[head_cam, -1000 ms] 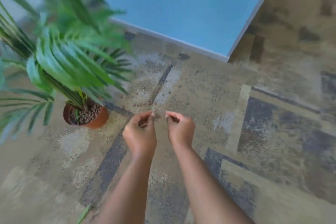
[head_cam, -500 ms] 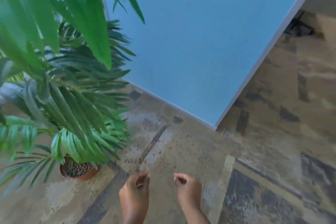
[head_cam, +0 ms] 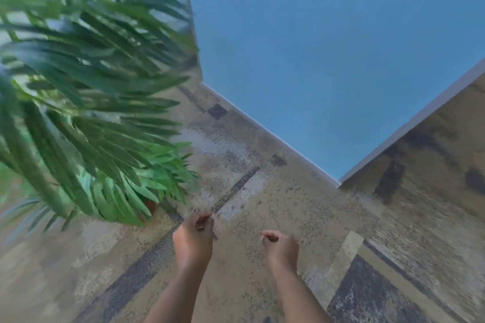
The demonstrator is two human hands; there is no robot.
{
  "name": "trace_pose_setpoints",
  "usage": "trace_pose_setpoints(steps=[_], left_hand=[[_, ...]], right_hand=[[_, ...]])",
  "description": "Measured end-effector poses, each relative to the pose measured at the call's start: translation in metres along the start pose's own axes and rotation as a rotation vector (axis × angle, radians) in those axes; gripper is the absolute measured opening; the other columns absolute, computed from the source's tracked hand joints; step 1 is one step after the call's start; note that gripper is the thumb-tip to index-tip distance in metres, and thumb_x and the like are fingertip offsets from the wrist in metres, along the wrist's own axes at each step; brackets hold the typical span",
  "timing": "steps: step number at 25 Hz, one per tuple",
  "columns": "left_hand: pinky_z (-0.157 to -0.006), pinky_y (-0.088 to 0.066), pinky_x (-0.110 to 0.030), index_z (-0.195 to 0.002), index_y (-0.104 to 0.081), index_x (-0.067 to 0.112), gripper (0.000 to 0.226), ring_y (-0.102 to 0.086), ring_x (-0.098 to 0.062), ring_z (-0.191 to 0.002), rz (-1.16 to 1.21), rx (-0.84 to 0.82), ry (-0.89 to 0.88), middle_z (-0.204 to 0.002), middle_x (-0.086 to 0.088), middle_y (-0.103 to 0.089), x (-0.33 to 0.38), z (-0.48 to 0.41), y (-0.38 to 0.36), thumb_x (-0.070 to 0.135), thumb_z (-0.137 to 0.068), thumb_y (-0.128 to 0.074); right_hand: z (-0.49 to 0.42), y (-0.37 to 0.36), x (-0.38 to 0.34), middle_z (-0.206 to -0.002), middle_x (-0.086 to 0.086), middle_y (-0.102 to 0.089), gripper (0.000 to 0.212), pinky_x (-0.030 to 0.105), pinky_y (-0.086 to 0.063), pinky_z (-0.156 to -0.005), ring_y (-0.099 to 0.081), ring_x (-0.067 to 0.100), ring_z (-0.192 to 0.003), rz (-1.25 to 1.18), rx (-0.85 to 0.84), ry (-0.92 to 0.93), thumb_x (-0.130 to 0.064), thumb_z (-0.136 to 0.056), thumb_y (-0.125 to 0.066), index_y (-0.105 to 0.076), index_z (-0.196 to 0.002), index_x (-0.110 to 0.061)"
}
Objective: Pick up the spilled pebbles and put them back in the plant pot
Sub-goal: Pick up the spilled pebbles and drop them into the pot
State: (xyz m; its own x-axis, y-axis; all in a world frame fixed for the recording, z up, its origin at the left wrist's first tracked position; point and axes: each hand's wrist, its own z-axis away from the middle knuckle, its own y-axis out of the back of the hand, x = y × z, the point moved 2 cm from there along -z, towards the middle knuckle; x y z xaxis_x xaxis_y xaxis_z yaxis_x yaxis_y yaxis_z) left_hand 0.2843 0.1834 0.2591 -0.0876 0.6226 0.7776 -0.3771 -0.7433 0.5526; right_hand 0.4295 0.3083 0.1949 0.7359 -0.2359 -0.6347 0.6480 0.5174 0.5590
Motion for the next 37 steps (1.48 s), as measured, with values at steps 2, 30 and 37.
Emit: trace_pose_setpoints(steps=[2, 30, 37], left_hand=[[-0.071, -0.054, -0.027, -0.098, -0.074, 0.014, 0.013, -0.064, -0.009, -0.075, -0.003, 0.027, 0.021, -0.083, 0.003, -0.07, -0.028, -0.022, -0.021, 0.013, -0.088, -0.066], [-0.048, -0.048, -0.027, -0.118, -0.067, 0.021, 0.034, -0.062, -0.016, -0.062, -0.079, 0.281, 0.293, -0.107, -0.005, -0.065, -0.368, -0.199, -0.229, 0.024, -0.085, -0.07], [-0.08, -0.053, -0.036, -0.086, -0.072, 0.022, 0.028, -0.063, -0.027, -0.096, -0.251, 0.175, 0.124, -0.112, -0.008, -0.063, -0.386, -0.215, -0.221, -0.002, -0.086, -0.058]], right_hand=[[-0.036, -0.017, 0.017, -0.086, 0.002, -0.076, 0.018, 0.017, -0.054, -0.052, -0.07, 0.011, -0.066, 0.028, -0.044, 0.01, -0.003, -0.085, -0.067, -0.076, -0.096, -0.014], [-0.306, -0.19, 0.183, -0.072, -0.001, -0.071, 0.009, 0.022, -0.053, -0.045, -0.065, 0.012, -0.055, 0.181, 0.057, 0.343, -0.011, -0.087, -0.066, -0.074, -0.09, -0.015], [-0.333, -0.189, 0.164, -0.089, 0.002, -0.075, 0.014, 0.025, -0.057, -0.06, -0.067, 0.014, -0.071, 0.118, 0.086, 0.281, -0.012, -0.088, -0.065, -0.075, -0.098, -0.015]])
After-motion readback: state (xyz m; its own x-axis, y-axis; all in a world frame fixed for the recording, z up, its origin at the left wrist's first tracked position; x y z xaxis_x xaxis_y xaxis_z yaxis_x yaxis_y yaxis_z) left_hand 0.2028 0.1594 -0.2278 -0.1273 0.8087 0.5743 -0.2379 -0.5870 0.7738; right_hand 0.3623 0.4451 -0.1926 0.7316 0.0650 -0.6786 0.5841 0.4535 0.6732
